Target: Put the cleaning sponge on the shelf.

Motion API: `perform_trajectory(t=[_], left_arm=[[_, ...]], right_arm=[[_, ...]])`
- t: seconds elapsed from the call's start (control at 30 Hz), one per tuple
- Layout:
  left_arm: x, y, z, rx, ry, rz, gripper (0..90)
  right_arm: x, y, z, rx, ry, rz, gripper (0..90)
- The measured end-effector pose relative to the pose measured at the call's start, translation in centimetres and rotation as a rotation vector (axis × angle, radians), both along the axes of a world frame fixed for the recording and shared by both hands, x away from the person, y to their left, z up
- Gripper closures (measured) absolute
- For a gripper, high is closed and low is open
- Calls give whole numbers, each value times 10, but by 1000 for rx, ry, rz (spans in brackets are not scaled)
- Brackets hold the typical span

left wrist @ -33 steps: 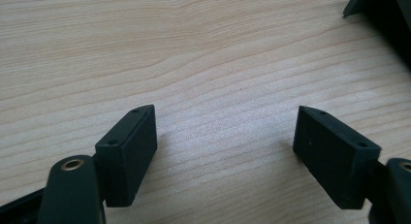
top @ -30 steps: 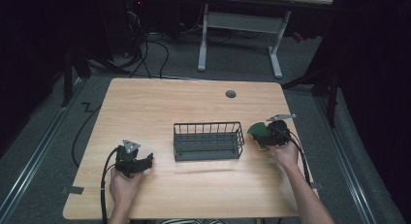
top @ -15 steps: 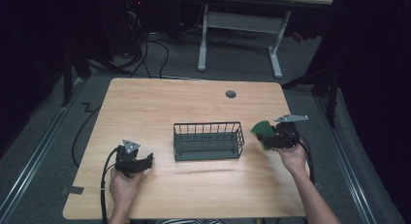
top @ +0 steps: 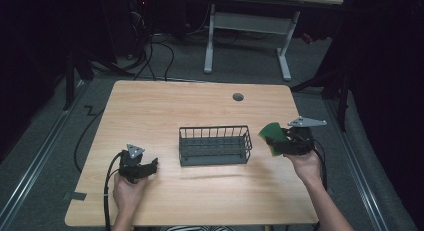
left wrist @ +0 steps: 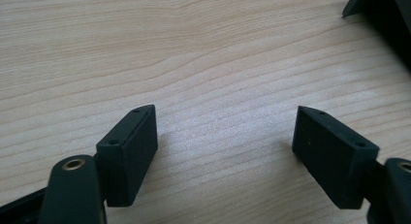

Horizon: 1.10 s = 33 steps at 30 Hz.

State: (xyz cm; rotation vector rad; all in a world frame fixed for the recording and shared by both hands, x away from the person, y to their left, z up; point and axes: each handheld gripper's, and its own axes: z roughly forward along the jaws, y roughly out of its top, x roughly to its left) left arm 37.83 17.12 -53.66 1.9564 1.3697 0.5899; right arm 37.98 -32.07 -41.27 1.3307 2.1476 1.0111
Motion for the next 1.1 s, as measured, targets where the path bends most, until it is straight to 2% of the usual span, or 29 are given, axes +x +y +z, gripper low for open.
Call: perform_trajectory(t=[0.5, 0.77, 1.1], left_arm=[[0, 0, 0, 1, 1, 0, 248], [0, 0, 0, 0, 0, 1, 249], [0, 0, 0, 2, 0, 0, 251]], right_arm=[[-5, 27, 21, 22, -31, 78, 303], [2, 46, 30, 47, -34, 120, 302], [20, 76, 27, 47, -21, 158, 302]])
